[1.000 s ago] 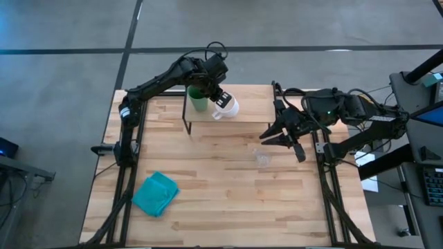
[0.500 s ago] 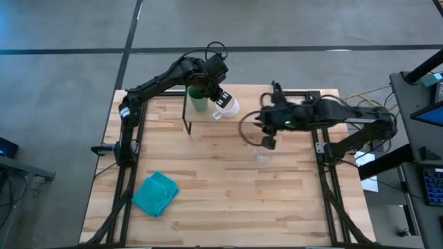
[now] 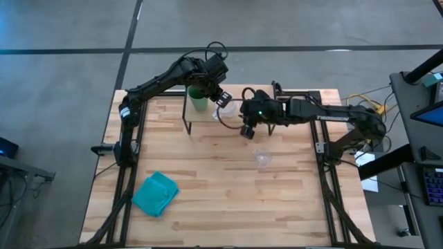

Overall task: Stack small to large cups/mugs on shelf
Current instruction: Put the white cup on the shelf

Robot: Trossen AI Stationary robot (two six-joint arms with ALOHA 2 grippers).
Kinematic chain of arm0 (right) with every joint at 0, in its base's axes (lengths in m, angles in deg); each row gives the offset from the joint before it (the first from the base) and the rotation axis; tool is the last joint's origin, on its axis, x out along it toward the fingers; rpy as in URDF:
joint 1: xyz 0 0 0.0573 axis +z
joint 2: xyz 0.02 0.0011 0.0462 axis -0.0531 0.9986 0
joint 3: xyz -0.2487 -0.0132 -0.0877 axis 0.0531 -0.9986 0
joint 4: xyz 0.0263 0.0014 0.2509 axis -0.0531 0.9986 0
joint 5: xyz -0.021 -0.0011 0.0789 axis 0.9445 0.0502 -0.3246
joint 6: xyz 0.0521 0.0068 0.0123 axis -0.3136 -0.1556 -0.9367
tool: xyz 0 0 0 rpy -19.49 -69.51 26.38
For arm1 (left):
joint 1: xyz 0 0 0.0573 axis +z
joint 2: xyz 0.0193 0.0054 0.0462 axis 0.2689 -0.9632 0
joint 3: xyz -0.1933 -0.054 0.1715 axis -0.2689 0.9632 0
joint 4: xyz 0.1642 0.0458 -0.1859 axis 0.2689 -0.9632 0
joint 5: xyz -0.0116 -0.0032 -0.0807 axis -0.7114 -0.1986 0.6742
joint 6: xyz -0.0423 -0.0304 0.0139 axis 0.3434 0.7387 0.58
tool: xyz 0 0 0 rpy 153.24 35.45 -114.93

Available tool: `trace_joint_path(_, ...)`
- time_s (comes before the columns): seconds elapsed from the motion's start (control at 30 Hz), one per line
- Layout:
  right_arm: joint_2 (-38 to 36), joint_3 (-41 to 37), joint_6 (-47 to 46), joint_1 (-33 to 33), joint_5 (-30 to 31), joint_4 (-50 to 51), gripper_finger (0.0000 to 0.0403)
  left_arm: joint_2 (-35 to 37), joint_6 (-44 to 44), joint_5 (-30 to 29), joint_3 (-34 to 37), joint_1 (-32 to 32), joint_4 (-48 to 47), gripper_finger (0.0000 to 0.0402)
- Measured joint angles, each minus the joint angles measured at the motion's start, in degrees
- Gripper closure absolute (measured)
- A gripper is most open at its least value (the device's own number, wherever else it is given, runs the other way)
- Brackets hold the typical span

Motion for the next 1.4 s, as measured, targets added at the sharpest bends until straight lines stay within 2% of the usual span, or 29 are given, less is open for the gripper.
trace_joint_path(0.2,-1.33,-3.98,0.02,-2.57,-0.17,-4.02,0.0357,0.00,-0.19,0.07,0.00,0.02,0.40,0.0402)
trace_joint_path(0.37,-2.51,-6.95,0.04,-3.84,-7.32,-11.16,0.0391,0.00,-0.14,0.15,0.00,0.25,0.53,0.0401)
trace_joint_path(0.97,-1.75,-14.84,-3.10,-7.78,-9.57,-23.70,0.0394,-0.19,0.06,0.57,0.02,1.62,1.12,0.0401)
trace_joint_path(1.4,-1.77,-15.39,-3.01,-8.05,-10.88,-23.85,0.0394,-0.72,-1.73,2.56,1.08,1.99,3.08,0.0401)
